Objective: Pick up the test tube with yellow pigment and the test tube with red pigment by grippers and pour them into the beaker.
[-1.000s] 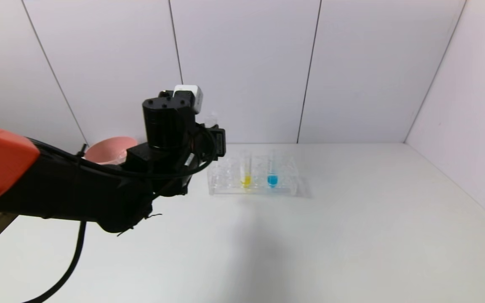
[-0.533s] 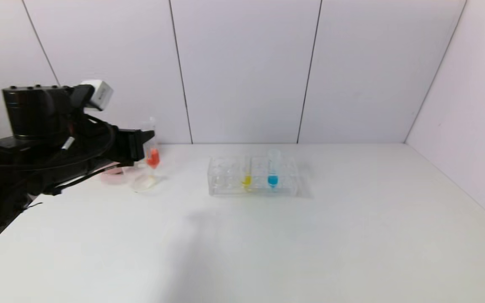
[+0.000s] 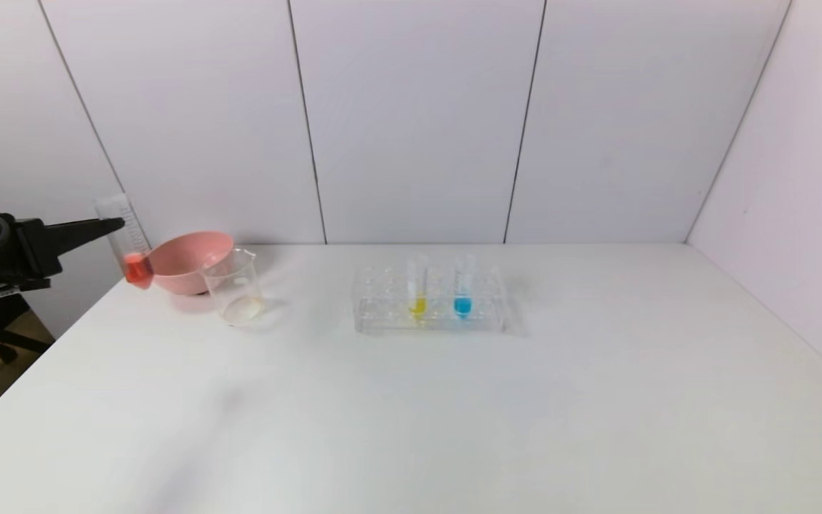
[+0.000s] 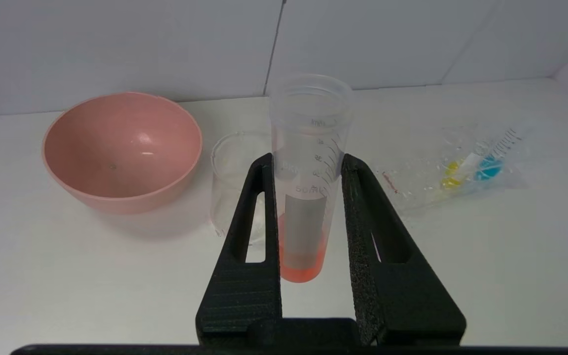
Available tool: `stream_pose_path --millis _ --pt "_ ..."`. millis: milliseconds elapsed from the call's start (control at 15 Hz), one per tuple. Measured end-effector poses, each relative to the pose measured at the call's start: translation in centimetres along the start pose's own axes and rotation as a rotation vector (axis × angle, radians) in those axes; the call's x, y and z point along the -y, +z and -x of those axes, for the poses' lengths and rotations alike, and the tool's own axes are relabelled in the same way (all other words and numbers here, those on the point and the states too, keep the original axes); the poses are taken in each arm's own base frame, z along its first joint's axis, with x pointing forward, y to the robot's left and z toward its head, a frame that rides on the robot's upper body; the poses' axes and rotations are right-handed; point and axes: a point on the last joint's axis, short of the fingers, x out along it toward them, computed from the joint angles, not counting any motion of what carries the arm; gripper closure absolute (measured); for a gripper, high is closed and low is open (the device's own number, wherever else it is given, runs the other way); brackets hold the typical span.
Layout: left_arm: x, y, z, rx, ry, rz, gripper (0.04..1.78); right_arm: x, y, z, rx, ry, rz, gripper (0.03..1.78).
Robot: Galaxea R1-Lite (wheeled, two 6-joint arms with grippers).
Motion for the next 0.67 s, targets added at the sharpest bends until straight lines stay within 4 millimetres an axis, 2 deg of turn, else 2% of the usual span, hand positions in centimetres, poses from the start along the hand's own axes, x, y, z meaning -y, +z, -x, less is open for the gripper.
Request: stream_pose_path --millis 267,667 --pt "-3.2 0.0 -2.3 -0.025 -0.086 -0.099 1.41 0.0 0.0 0.0 0.000 0.000 0.000 0.10" --pt "-5.4 2.0 -5.9 -0.152 -0.146 -0.166 1.41 0.0 0.0 0.0 0.000 0.000 0.000 0.10"
